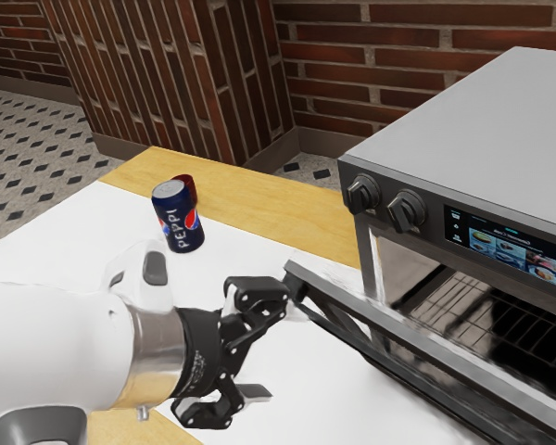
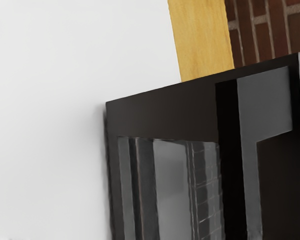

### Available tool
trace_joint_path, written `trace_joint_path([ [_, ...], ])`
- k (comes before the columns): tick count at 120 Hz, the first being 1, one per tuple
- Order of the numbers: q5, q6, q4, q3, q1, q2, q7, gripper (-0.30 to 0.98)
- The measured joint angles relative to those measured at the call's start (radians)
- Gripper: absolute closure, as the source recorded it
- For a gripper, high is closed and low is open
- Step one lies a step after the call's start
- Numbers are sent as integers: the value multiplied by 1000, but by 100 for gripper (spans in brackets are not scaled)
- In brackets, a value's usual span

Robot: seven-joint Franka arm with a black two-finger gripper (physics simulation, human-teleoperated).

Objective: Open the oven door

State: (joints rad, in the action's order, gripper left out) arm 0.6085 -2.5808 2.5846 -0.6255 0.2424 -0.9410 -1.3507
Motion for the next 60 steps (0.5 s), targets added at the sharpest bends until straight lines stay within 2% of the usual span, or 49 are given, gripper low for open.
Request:
trace_joint_path([
  [8,153,31,39,-122,79,-157,14,0],
  [17,269,69,53,-209,142,-282,29,0],
  [27,345,117,102,-285,160,-463,44,0],
  [36,367,155,118,-300,152,-511,57,0],
  [40,322,175,98,-250,151,-472,67,0],
  [42,272,193,64,-201,151,-431,74,0],
  [53,-145,400,-390,88,187,-47,127,0],
  [60,-343,553,-703,234,204,241,164,0],
])
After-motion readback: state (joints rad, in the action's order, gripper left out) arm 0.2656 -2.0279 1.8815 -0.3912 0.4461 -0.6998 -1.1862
